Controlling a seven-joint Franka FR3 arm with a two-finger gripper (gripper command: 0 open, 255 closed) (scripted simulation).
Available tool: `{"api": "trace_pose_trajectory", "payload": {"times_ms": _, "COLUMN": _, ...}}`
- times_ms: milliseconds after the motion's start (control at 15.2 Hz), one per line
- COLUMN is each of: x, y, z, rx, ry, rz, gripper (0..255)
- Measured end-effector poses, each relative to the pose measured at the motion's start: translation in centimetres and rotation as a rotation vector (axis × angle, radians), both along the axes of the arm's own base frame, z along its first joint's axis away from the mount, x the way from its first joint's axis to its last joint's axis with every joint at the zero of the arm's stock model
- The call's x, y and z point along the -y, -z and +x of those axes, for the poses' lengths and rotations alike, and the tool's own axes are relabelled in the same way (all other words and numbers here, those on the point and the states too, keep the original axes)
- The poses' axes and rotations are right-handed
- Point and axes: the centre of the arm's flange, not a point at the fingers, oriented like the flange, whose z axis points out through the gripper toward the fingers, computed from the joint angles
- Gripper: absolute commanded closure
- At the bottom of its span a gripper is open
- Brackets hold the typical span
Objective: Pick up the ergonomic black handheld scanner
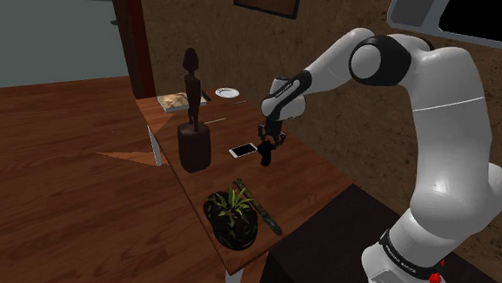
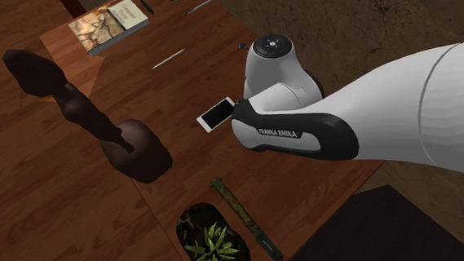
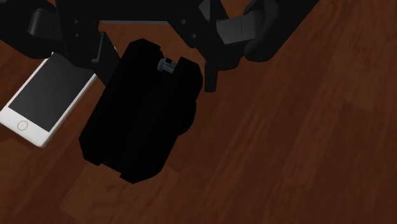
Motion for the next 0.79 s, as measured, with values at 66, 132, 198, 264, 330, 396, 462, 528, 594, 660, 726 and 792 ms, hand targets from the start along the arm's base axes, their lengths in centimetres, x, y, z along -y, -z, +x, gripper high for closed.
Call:
{"api": "trace_pose_trajectory", "payload": {"times_ms": 66, "x": 0.0, "y": -0.5, "z": 0.1, "rx": 0.000, "ry": 0.000, "rz": 0.000, "gripper": 255}}
{"api": "trace_pose_trajectory", "payload": {"times_ms": 132, "x": 0.1, "y": -1.0, "z": 0.0, "rx": 0.000, "ry": 0.000, "rz": 0.000, "gripper": 255}}
{"api": "trace_pose_trajectory", "payload": {"times_ms": 198, "x": 0.1, "y": -1.5, "z": 0.1, "rx": 0.000, "ry": 0.000, "rz": 0.000, "gripper": 255}}
{"api": "trace_pose_trajectory", "payload": {"times_ms": 264, "x": 0.1, "y": -2.1, "z": 0.0, "rx": 0.000, "ry": 0.000, "rz": 0.000, "gripper": 255}}
{"api": "trace_pose_trajectory", "payload": {"times_ms": 330, "x": 0.1, "y": -2.6, "z": 0.0, "rx": 0.000, "ry": 0.000, "rz": 0.000, "gripper": 255}}
{"api": "trace_pose_trajectory", "payload": {"times_ms": 396, "x": 0.0, "y": -3.2, "z": 0.0, "rx": 0.000, "ry": 0.000, "rz": 0.000, "gripper": 255}}
{"api": "trace_pose_trajectory", "payload": {"times_ms": 462, "x": 0.0, "y": -3.6, "z": 0.1, "rx": 0.000, "ry": 0.000, "rz": 0.000, "gripper": 255}}
{"api": "trace_pose_trajectory", "payload": {"times_ms": 528, "x": 0.0, "y": -4.2, "z": 0.2, "rx": 0.000, "ry": 0.000, "rz": 0.000, "gripper": 255}}
{"api": "trace_pose_trajectory", "payload": {"times_ms": 594, "x": 0.0, "y": -4.6, "z": 0.1, "rx": 0.000, "ry": 0.000, "rz": 0.000, "gripper": 255}}
{"api": "trace_pose_trajectory", "payload": {"times_ms": 660, "x": 0.0, "y": -5.1, "z": 0.1, "rx": 0.000, "ry": 0.000, "rz": 0.000, "gripper": 255}}
{"api": "trace_pose_trajectory", "payload": {"times_ms": 726, "x": 0.0, "y": -5.7, "z": 0.0, "rx": 0.000, "ry": 0.000, "rz": 0.000, "gripper": 255}}
{"api": "trace_pose_trajectory", "payload": {"times_ms": 792, "x": 0.0, "y": -6.1, "z": 0.0, "rx": 0.000, "ry": 0.000, "rz": 0.000, "gripper": 255}}
